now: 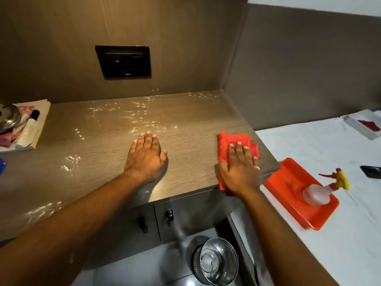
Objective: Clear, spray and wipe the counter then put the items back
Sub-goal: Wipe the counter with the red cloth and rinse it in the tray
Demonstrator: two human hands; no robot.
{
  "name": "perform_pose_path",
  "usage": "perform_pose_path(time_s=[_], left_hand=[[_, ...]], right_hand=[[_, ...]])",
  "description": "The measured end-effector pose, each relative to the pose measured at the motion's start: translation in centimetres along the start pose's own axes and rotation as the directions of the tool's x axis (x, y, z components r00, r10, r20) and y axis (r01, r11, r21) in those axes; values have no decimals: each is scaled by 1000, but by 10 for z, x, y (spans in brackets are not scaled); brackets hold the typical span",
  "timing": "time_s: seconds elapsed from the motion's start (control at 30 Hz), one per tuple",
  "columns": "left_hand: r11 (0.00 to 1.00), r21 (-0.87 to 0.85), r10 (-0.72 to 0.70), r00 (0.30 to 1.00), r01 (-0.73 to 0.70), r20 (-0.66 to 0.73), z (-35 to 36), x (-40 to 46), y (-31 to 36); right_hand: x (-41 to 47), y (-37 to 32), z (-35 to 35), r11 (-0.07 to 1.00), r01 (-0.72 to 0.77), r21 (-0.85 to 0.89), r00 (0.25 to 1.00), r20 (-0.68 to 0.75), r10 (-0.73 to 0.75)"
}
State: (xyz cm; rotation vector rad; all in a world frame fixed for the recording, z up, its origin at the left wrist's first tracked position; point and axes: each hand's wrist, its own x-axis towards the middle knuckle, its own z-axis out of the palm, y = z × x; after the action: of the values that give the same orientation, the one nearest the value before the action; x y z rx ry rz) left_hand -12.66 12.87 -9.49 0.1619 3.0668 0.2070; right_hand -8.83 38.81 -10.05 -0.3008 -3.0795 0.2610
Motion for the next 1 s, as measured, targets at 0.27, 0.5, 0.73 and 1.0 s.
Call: perform_pose_path(time_s=[0.27, 0.5, 0.73, 1.0], left_hand=[[996, -91, 19, 999, -23, -50, 6, -4, -6], [995, -93, 24, 996, -32, -85, 9, -1, -6], [994, -112, 5, 994, -17, -109, 9, 1, -6], [994, -110, -39, 983, 19, -181, 13, 4, -4]], right_hand=[[33, 39, -8, 962, -269, -54, 963, -21, 268], [82, 12, -15, 939, -336, -71, 939, 55, 340], [183, -32, -4, 975, -217, -39, 971, 91, 220], [269, -61, -6, 999, 21, 25, 998, 60, -23]])
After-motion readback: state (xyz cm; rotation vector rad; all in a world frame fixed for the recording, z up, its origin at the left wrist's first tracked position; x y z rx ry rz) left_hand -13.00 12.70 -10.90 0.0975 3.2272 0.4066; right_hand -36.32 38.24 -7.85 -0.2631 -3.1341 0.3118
